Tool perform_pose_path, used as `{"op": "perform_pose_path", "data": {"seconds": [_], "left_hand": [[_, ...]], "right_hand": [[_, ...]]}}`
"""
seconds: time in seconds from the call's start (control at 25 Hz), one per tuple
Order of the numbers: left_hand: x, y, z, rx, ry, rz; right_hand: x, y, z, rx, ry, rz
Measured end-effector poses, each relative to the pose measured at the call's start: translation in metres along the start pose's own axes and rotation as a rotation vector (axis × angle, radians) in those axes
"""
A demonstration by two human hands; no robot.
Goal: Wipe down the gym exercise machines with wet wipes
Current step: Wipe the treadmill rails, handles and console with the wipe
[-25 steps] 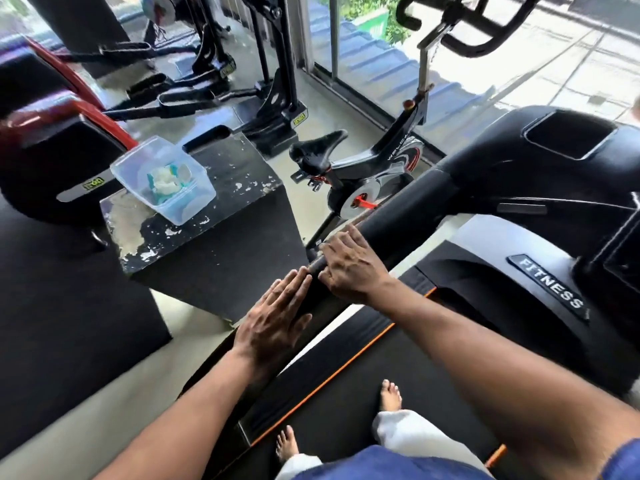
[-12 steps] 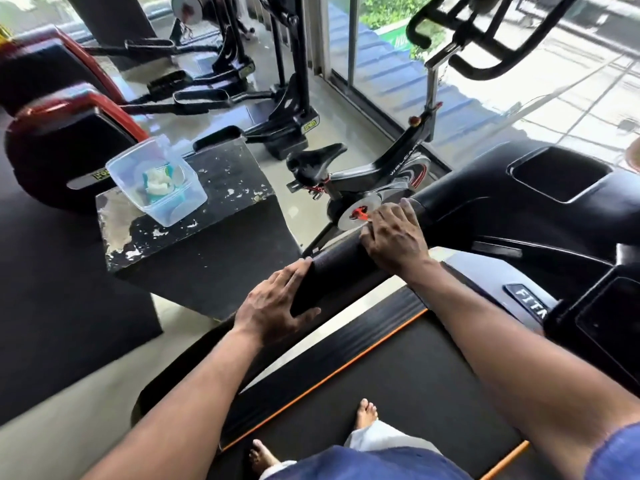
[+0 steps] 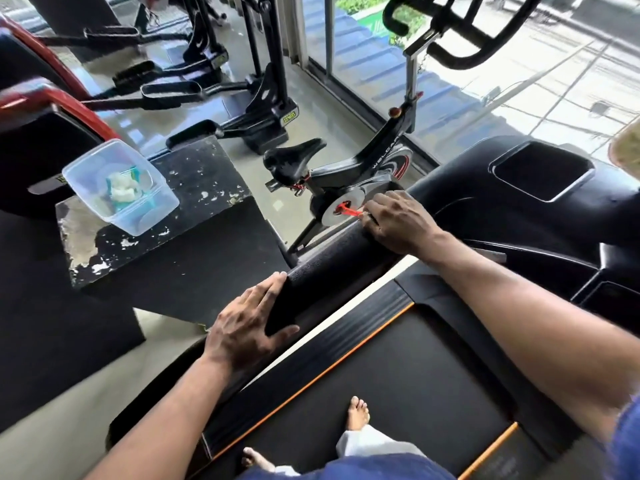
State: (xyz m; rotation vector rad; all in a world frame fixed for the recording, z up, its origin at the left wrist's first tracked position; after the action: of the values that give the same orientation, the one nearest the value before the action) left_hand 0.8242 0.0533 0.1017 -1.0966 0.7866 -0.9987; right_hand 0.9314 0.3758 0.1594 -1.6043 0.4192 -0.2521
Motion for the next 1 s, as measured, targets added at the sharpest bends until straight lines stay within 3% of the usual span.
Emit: {"op": "perform_pose_path", "data": {"seconds": [0.08,0.28,0.44,0.52,0.6,0.72,0.88,1.0], "left_hand": [[-0.001,0.002,0.001,-0.029,0.083,-0.011],[-0.005,0.004,0.004,-0.064,0.273,-0.016],[-0.004,0.004,0.005,-0.049,0.307,-0.026],[-0.003,0.002,0.004,-0.039,0.301,-0.016],[-0.003,0.002,0.005,-0.035,0.297,-0.013],[-0.005,0.001,0.005,-0.046,0.268,-0.035],[-0.005,0.002,0.006,-0.038,0.263,-0.075],[-0.004,0.000,0.007,-0.021,0.247,-0.062]], "right_hand": [[0.021,0.009,-0.019,-0.046,0.077,0.096],[0.073,0.016,-0.019,-0.149,-0.105,0.215],[0.034,0.010,0.003,-0.235,0.189,0.198],[0.028,0.020,-0.043,-0.260,0.119,0.134],[0.053,0.029,-0.080,-0.266,-0.066,0.117],[0.093,0.021,-0.058,-0.296,-0.177,0.237],[0.086,0.000,0.001,-0.333,0.159,0.454],[0.083,0.002,-0.008,-0.441,0.364,0.557]]}}
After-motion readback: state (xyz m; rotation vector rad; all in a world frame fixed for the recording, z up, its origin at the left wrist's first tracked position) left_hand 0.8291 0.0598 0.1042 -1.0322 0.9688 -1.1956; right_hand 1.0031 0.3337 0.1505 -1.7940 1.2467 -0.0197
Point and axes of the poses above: each hand's wrist, its own x-axis away from the middle knuckle, its own y-axis out of the palm, z = x × y, the point moved 5 cm from there along -x, towards the middle knuckle, and after that the axes turned 3 degrees about y, right-handed, at the moved point
